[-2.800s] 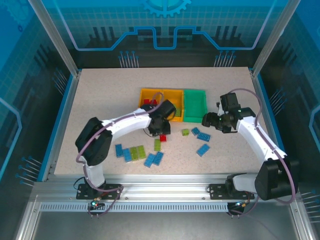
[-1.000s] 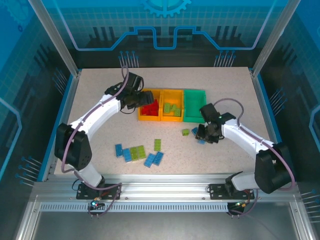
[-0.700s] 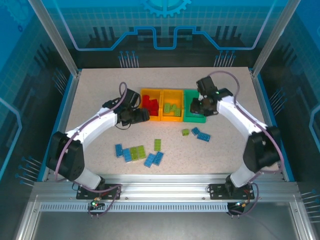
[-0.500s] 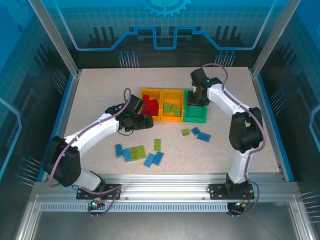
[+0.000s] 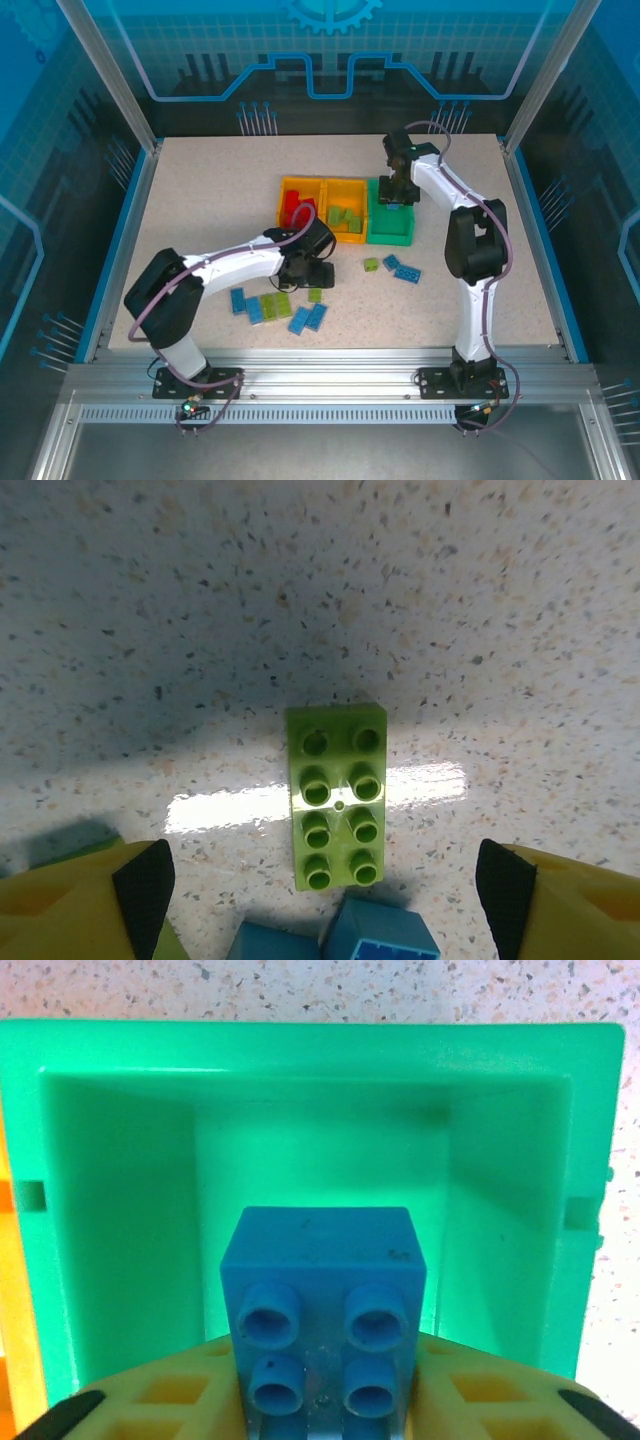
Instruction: Sort the legos into containers by color
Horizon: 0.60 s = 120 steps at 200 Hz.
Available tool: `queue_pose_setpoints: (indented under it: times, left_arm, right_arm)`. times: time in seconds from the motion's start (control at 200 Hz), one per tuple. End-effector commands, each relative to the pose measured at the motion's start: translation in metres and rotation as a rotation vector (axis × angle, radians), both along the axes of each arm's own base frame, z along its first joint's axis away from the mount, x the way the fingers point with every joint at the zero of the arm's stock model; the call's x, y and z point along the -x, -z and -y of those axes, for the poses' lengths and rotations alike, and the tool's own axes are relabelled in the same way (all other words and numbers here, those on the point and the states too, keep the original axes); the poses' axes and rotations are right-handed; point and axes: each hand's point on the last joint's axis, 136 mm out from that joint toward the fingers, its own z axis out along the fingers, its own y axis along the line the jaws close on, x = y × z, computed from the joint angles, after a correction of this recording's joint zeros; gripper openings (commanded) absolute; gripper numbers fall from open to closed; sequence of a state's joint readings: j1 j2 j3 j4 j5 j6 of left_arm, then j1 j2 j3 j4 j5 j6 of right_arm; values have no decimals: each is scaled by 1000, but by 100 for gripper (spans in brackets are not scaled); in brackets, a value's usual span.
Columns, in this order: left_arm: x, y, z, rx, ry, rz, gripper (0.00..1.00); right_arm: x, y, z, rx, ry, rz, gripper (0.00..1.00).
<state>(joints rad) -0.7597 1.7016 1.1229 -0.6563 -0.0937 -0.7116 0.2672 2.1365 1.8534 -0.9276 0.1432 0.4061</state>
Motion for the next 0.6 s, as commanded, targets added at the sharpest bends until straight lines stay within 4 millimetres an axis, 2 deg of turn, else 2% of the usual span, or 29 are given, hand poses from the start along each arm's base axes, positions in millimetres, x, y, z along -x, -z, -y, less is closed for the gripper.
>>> queue_pose_setpoints:
  times: [0.0,0.295,0.495,0.595]
  left_arm:
    - [-3,-1,5,-26,-22,-10,82]
    - [0,22,17,-57,-2,-68,74]
    - [5,36,12,-96,-17,-113,70]
    - [7,41,12,-95,-23,-118,64]
  right_arm:
    - [4,1,2,-2,-17,-37,51]
    - [11,-15,-1,-39,-21,-4,58]
    - [24,-34,0,-69,-19,41,63]
    - [34,-45,1,-82,-19,62,64]
